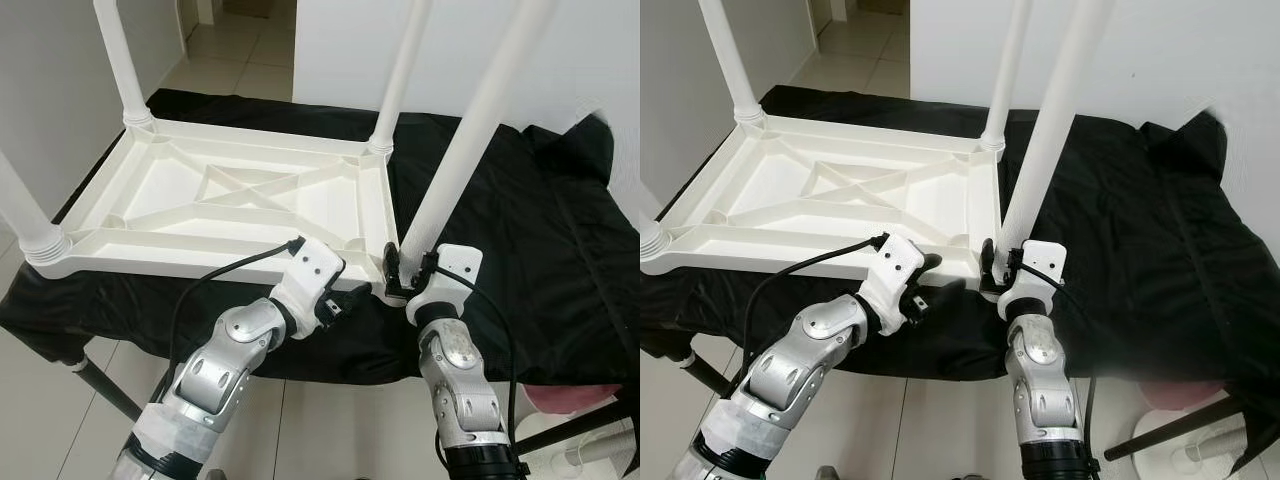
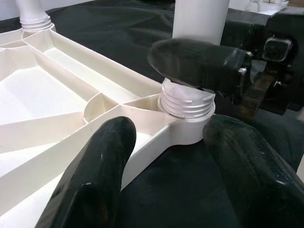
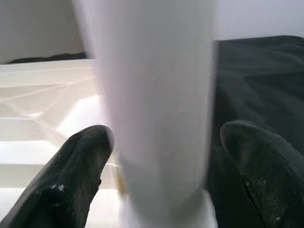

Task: Building children table

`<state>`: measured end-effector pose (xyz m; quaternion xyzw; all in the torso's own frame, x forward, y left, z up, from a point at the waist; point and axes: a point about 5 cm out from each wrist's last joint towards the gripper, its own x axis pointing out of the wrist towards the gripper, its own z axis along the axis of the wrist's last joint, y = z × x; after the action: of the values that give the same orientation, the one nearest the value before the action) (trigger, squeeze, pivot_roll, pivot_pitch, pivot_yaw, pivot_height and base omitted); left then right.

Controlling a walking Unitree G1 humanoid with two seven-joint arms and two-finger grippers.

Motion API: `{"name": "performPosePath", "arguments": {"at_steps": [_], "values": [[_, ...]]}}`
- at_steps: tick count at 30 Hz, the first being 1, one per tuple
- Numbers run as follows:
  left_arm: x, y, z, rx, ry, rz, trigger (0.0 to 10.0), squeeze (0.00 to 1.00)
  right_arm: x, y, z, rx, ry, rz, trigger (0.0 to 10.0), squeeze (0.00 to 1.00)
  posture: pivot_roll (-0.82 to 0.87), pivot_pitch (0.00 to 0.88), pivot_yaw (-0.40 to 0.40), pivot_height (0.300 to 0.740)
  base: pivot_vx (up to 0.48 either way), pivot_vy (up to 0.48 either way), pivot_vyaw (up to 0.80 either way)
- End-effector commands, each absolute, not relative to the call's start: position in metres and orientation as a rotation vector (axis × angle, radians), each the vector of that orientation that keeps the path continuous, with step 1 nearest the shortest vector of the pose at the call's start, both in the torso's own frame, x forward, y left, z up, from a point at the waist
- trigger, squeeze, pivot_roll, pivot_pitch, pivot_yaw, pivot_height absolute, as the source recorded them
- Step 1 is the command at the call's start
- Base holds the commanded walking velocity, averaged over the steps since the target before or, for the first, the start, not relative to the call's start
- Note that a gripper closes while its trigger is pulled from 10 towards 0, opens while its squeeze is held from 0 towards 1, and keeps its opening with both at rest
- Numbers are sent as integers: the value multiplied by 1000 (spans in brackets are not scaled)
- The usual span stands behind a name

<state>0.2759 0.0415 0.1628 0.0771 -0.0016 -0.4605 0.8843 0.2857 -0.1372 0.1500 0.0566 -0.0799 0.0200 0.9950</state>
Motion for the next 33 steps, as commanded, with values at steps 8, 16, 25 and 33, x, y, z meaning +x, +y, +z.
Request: {"name": "performPosePath", "arguments": {"at_steps": [8,16,25,33], "values": [[278,40,162,152,-10,-922,10000,0,272,-159,144,11,-158,323,10000,0,11,39,-54,740,0,0,0],[286,39,168,167,-31,-930,10000,0,289,-170,139,-72,-139,448,10000,0,6,10,-34,740,0,0,0],[285,38,168,180,-30,-945,10000,0,307,-162,140,-119,-120,582,10000,0,10,8,-21,740,0,0,0],[285,37,169,178,-35,-942,10000,0,314,-169,131,-182,-83,583,0,0,18,11,-34,740,0,0,0]]}}
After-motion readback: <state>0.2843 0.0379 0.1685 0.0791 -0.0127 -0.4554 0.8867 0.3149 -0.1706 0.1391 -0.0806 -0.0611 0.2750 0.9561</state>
